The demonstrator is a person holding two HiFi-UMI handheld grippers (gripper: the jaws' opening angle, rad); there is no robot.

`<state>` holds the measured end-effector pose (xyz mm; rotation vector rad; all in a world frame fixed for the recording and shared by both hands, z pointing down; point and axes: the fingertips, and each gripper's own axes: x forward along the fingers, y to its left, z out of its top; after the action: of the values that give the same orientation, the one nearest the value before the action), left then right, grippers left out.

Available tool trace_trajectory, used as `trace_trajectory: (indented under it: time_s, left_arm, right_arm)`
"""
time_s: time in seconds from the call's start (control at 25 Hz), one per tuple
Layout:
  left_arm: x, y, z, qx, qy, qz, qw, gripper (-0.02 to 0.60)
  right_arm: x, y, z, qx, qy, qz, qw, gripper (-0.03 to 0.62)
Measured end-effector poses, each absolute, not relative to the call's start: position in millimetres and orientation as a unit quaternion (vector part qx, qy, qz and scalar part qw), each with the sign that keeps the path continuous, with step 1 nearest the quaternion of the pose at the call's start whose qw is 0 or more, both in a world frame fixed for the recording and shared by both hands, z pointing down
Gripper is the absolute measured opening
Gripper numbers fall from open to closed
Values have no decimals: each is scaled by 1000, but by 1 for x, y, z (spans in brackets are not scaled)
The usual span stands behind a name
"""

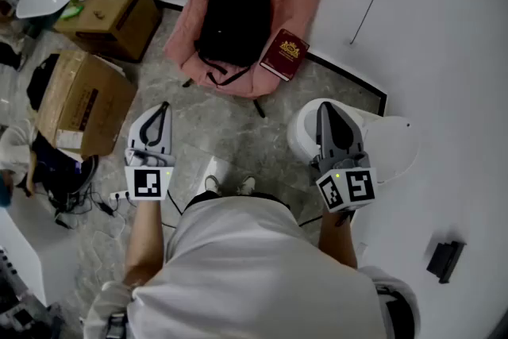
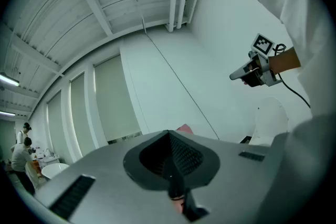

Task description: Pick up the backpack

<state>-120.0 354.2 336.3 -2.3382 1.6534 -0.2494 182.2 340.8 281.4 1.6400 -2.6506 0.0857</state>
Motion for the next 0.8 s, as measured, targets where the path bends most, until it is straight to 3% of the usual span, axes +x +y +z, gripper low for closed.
trace_trajectory:
  time_s: [0.8]
  left_arm:
    - [-102, 344, 354, -807, 575, -87, 98, 15]
  right_arm:
    - [199, 321, 309, 512, -856, 68, 2, 21]
